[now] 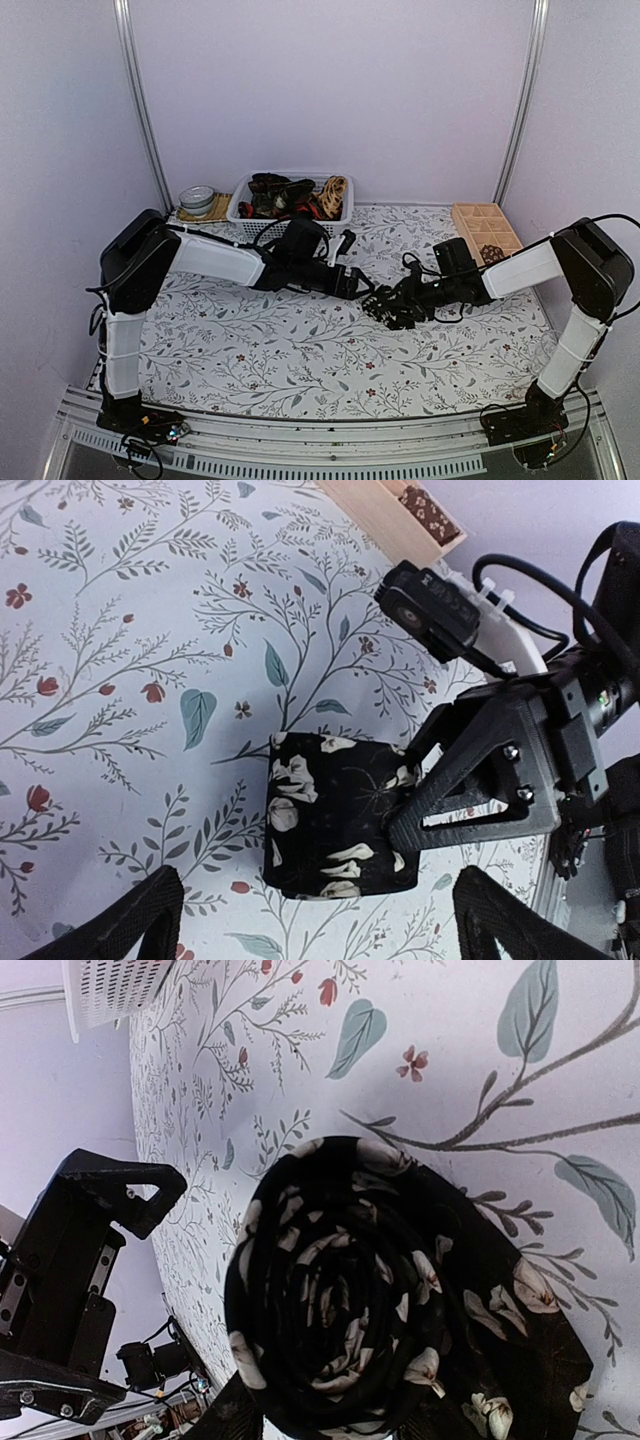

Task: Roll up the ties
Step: Roll the tie at the center of the board.

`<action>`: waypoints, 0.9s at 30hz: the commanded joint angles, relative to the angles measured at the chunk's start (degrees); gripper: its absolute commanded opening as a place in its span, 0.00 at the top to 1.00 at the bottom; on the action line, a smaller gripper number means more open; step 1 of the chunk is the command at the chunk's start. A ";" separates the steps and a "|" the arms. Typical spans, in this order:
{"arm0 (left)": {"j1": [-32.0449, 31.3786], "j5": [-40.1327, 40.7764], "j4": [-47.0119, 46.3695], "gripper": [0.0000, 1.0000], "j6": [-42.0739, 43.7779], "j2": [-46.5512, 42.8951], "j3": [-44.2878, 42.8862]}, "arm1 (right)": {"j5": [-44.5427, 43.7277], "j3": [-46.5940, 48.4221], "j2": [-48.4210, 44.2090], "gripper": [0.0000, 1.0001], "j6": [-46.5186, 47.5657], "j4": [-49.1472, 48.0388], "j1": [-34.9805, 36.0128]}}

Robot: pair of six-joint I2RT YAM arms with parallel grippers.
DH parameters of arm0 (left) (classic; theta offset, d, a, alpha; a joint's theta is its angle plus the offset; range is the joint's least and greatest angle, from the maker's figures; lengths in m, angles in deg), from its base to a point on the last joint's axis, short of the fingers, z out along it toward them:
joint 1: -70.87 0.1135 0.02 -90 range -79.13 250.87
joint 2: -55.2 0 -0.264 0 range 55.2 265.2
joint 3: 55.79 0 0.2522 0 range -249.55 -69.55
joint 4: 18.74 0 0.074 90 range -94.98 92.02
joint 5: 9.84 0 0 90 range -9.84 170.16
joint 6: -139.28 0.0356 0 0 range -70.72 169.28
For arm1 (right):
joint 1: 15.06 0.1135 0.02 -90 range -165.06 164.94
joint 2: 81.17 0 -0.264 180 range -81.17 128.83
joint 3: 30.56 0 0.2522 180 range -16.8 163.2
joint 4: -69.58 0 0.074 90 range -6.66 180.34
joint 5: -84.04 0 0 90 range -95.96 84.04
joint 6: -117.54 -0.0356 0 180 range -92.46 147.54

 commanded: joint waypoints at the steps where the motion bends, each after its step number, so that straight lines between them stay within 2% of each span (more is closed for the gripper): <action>1: 1.59 -6.61 -1.75 0.06 -1.20 2.72 -1.87 | -2.26 0.60 3.04 0.59 1.81 1.93 0.00; 8: 2.49 -12.94 -2.33 0.05 -1.62 7.36 -5.11 | 0.41 0.62 3.60 0.62 3.32 2.23 -2.10; 11: 2.88 -14.30 -2.24 0.00 -1.84 9.03 -6.24 | 2.17 1.26 4.02 0.62 4.41 2.96 -3.04; 17: 3.24 -16.62 -2.67 0.00 -1.05 10.75 -7.51 | 5.53 2.79 5.52 0.60 6.39 3.87 -4.87; 21: 3.57 -14.72 -1.47 0.00 8.19 9.23 -6.37 | 6.80 4.12 7.37 0.58 7.57 4.47 -5.23; 27: 3.53 -7.90 6.71 0.00 25.27 7.14 -8.83 | 7.68 4.21 8.13 0.57 7.09 3.52 -5.55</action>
